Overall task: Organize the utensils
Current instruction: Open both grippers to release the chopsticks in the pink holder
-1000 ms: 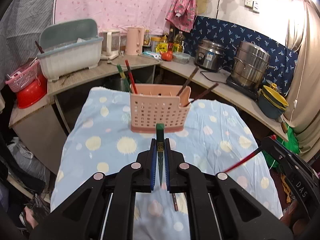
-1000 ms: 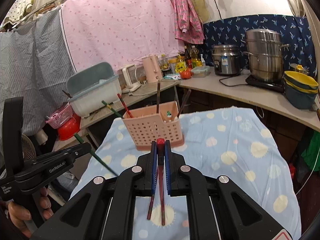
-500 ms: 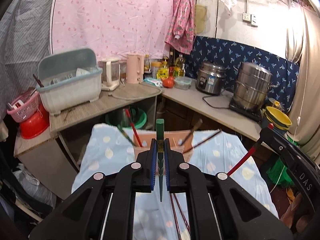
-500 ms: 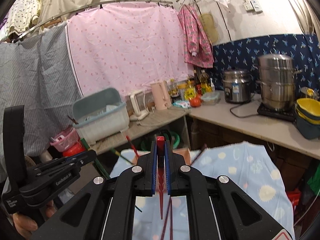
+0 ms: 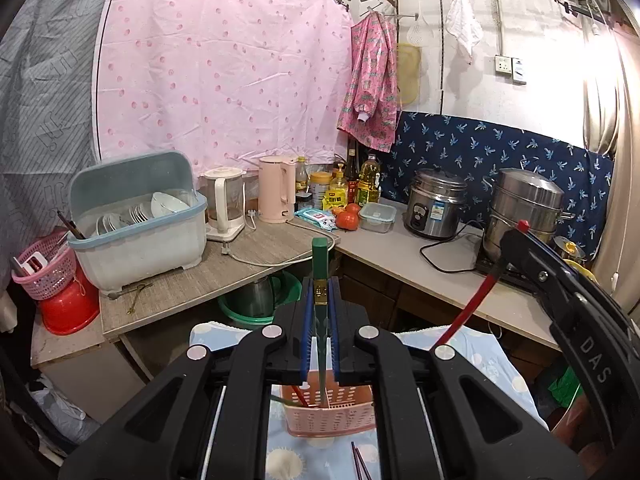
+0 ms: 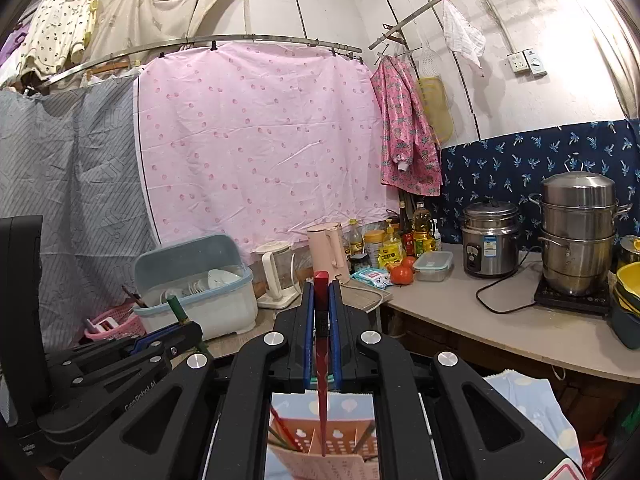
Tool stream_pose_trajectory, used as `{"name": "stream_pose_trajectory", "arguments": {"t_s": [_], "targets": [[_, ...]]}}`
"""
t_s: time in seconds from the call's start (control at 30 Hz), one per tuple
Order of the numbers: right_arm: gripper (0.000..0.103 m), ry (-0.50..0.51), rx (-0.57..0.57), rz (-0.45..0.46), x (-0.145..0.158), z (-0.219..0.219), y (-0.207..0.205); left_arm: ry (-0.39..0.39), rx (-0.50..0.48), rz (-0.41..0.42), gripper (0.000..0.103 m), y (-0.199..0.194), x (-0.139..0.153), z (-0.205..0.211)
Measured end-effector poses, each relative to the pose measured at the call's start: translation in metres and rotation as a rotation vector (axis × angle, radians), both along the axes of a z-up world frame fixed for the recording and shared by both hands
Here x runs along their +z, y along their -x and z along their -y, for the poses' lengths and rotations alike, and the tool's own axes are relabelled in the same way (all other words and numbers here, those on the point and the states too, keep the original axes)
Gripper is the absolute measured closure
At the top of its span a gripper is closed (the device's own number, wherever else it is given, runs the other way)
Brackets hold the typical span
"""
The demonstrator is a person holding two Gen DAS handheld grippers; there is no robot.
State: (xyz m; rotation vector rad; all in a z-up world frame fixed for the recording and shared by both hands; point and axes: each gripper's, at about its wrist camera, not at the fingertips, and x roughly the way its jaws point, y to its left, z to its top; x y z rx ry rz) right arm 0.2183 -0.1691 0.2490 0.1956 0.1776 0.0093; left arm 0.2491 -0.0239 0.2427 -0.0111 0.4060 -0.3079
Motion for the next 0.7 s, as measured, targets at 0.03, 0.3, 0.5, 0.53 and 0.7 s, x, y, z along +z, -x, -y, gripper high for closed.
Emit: {"name": "stream_pose_trajectory", "arguments": {"t_s": [0.03,0.3,0.5,0.53,0.7], "targets": [[0.095,-0.001,0.001,-0.005,-0.004,0.000,-0.006,0.001,0.002,-0.005,0.096,-0.007,-0.004,0.000],[0.095,-0.007,0.001,-0.119,-0.061,-0.001,-0.052,-0.009,0.007,-0.072,0.096,-0.039,-0.046,0.003],[0.095,0.019,0.017,-0.204,-0.092,-0.006,-0.064,-0.014,0.002,-0.121,0.095,-0.050,-0.071,0.007],[0.090,0.021,0.009,-0.200,-0.093,-0.007,-0.063,-0.016,0.010,-0.125,0.095,-0.050,-0.073,0.007],[0.071,0.021,-0.007,-0.179,-0.093,-0.008,-0.051,-0.009,0.036,-0.129,0.074,-0.048,-0.078,0.006]]}}
